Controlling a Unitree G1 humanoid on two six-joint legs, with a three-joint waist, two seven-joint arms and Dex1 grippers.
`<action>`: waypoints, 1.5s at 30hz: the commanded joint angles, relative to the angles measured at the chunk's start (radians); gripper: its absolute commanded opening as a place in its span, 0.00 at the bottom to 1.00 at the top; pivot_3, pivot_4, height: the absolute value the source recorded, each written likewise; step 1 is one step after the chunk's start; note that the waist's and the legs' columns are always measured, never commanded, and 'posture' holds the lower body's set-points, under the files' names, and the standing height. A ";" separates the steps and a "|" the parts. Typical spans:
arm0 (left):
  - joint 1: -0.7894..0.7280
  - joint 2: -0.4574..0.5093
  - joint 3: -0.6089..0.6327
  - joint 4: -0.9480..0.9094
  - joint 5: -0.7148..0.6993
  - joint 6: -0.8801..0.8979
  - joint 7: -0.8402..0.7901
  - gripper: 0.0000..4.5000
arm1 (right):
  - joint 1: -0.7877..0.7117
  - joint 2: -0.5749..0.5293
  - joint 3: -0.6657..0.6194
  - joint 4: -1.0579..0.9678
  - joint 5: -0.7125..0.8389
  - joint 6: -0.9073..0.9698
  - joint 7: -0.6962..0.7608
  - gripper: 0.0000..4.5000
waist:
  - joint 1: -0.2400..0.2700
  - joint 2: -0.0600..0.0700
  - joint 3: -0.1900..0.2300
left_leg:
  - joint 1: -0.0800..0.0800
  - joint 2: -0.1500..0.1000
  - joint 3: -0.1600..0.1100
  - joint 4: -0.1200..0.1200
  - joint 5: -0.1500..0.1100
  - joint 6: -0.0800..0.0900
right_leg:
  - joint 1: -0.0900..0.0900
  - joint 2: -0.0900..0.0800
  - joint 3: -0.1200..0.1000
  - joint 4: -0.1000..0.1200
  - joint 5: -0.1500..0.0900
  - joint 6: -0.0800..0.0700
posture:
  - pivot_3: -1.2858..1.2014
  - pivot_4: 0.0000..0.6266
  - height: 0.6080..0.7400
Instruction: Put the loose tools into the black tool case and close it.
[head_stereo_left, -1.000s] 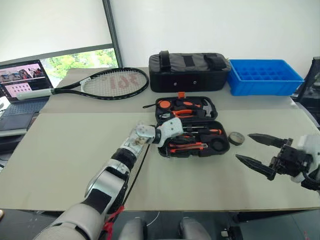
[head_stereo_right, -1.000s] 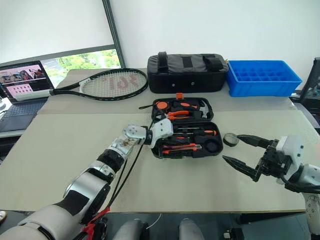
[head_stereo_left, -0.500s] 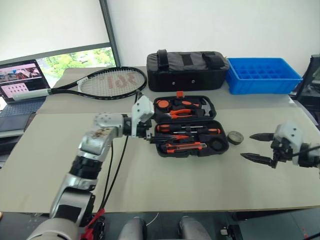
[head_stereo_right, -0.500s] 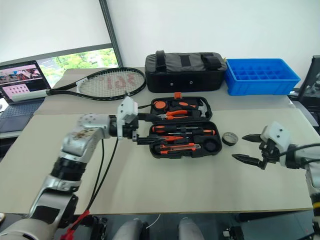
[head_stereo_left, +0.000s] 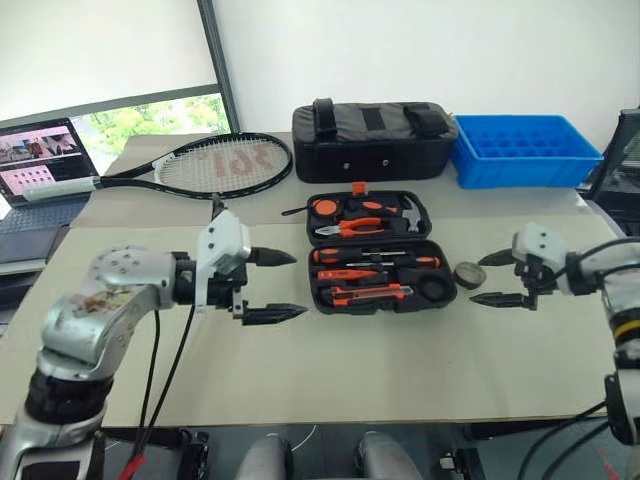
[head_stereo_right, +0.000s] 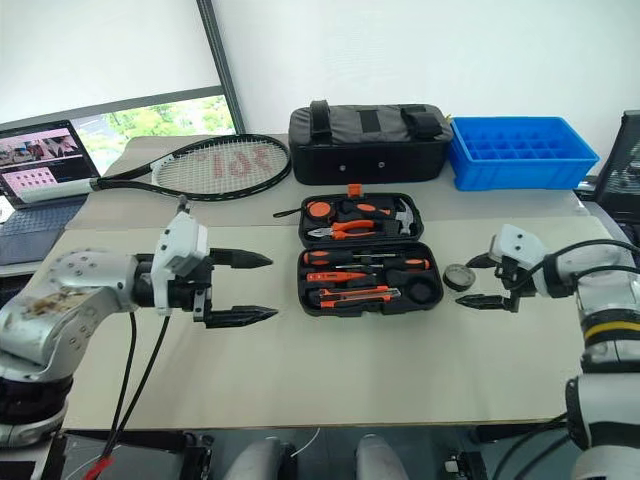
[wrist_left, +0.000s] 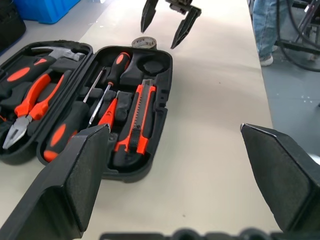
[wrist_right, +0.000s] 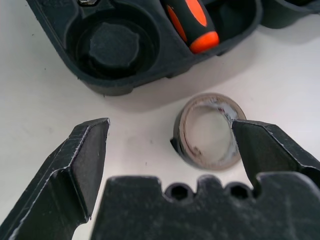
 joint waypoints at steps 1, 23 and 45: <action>0.018 0.018 0.051 -0.067 -0.064 0.016 0.033 1.00 | -0.072 0.013 0.023 0.074 -0.052 -0.070 0.000 0.94 | -0.002 0.000 0.000 | 0.001 0.000 0.001 -0.001 0.000 0.000 | 0.000 0.000 0.001 0.000 0.000 0.000 | 0.52 0.24 0.75; -0.086 0.048 -0.011 -0.066 -0.161 0.004 0.072 1.00 | -0.140 0.017 0.046 0.190 -0.159 -0.176 -0.062 0.01 | -0.006 0.000 0.000 | 0.004 -0.001 0.002 -0.003 0.000 0.000 | 0.001 0.001 0.001 0.000 0.000 -0.001 | 0.52 0.24 0.75; -0.094 0.070 -0.055 -0.021 -0.130 -0.031 0.037 1.00 | 0.046 0.048 0.067 -0.474 0.009 0.080 0.169 0.01 | -0.006 0.000 0.001 | 0.003 0.000 0.001 -0.004 0.000 0.000 | 0.000 0.000 0.001 0.001 0.000 -0.001 | 0.52 0.24 0.75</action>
